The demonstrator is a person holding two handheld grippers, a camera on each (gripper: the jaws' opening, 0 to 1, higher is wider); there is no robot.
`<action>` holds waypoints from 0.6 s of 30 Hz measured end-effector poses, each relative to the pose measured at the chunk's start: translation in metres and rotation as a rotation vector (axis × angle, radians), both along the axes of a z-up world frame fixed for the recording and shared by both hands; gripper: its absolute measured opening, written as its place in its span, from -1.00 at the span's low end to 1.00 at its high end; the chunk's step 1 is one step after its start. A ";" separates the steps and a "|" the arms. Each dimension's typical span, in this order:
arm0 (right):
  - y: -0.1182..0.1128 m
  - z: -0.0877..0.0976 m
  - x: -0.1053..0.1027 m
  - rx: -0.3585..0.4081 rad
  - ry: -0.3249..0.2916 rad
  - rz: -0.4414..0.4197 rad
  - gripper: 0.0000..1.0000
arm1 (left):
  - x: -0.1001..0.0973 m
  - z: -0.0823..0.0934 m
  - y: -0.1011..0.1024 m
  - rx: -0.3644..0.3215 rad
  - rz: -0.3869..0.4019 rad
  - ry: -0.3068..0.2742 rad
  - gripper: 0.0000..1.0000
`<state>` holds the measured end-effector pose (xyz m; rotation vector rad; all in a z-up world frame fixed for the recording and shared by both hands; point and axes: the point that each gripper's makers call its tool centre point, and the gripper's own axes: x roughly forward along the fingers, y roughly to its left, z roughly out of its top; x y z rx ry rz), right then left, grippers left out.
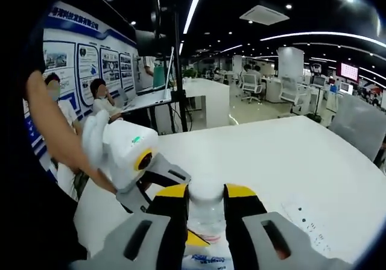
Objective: Arrange the tabletop items into an orderly group along one side of the table until the central work area is clear of visible clutter.
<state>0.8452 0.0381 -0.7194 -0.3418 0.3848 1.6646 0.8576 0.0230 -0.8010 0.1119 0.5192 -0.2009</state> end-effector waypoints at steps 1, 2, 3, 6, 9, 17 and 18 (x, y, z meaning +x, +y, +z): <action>-0.001 0.001 0.002 -0.007 0.007 -0.016 -0.67 | 0.000 0.000 -0.001 -0.003 -0.024 0.015 -0.24; -0.001 0.001 0.004 -0.010 0.014 -0.025 -0.67 | 0.000 0.000 -0.002 -0.005 -0.046 0.026 -0.24; -0.002 0.001 0.006 -0.012 0.032 -0.043 -0.68 | 0.001 0.000 -0.002 -0.003 -0.068 0.027 -0.24; -0.005 0.006 0.007 -0.010 0.043 -0.084 -0.68 | 0.000 0.005 -0.007 0.015 -0.137 0.023 -0.24; -0.005 0.012 0.005 -0.007 0.039 -0.116 -0.68 | 0.003 0.006 -0.006 0.009 -0.189 0.018 -0.24; -0.007 0.013 0.002 -0.011 0.019 -0.131 -0.68 | 0.002 0.005 -0.007 0.019 -0.374 0.053 -0.25; -0.007 0.012 0.003 -0.011 0.021 -0.140 -0.68 | 0.001 0.004 -0.006 0.021 -0.385 0.057 -0.26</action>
